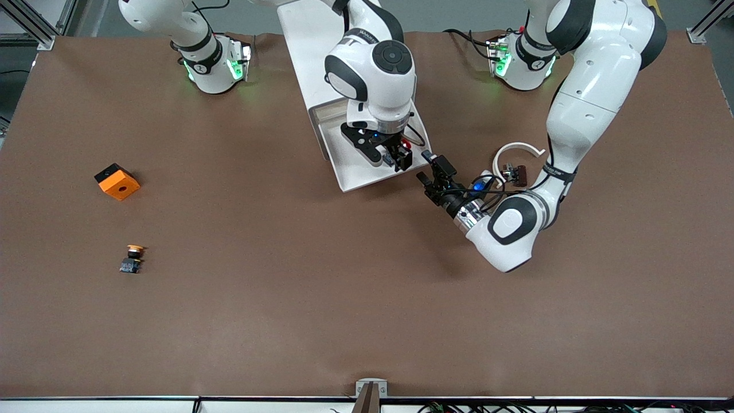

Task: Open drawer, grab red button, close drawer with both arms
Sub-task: 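Lower the right gripper into the drawer and grasp the red button, then lift the red button out with the right gripper while the left gripper withdraws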

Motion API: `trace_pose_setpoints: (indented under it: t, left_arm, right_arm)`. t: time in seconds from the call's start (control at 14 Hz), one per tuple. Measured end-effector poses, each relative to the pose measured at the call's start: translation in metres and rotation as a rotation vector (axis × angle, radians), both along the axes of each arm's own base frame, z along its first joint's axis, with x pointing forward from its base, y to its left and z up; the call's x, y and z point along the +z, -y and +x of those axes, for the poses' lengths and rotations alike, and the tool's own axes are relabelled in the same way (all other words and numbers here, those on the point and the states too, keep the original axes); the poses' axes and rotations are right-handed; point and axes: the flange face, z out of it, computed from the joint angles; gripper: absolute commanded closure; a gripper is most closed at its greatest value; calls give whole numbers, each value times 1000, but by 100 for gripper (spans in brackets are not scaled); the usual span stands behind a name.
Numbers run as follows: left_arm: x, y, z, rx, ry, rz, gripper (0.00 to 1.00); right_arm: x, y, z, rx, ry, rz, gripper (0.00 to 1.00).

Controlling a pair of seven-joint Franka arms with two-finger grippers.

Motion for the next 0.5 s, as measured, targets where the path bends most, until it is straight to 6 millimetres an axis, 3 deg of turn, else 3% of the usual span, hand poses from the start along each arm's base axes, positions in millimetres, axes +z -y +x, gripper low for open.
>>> trace_pose_setpoints:
  t: [0.5]
  left_arm:
    - [24,-19,18,-191,344,-139,0]
  right_arm:
    - [-11,-10,-13,23,-5,-9,0]
